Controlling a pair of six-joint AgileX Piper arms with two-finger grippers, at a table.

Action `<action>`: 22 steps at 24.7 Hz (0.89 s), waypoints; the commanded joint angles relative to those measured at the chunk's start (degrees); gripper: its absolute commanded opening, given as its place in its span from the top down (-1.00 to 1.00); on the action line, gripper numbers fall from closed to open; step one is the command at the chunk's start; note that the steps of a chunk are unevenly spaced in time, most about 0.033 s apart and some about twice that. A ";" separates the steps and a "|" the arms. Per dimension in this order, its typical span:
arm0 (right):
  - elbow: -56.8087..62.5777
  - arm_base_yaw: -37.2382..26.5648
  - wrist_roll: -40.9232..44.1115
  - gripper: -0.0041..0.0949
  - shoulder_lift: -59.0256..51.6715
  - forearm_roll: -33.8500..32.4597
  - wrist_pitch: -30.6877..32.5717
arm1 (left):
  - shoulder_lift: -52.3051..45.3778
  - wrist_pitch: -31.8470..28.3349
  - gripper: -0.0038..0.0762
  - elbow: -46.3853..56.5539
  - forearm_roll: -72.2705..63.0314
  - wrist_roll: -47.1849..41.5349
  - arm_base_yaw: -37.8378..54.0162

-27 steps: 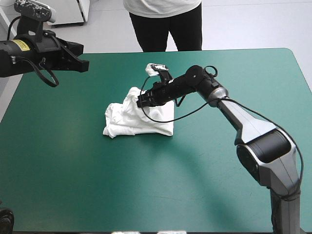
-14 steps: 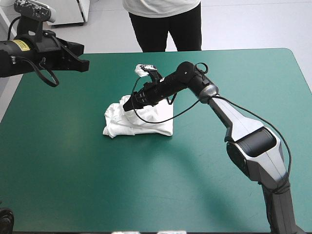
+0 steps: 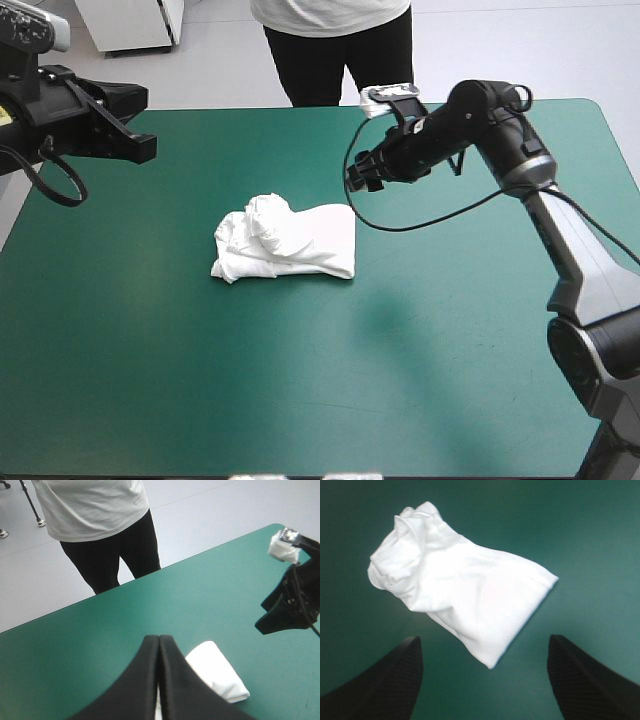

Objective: Fold the cloth

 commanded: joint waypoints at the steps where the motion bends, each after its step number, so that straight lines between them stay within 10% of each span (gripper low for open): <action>1: 5.13 -2.59 0.71 -0.42 -6.06 1.00 -0.17 | -1.29 1.75 0.93 -0.68 -2.09 -0.60 0.02; 22: 13.50 -2.35 -8.64 -0.40 13.86 23.35 -13.48 | -1.29 1.09 0.93 4.92 -2.85 -0.50 0.02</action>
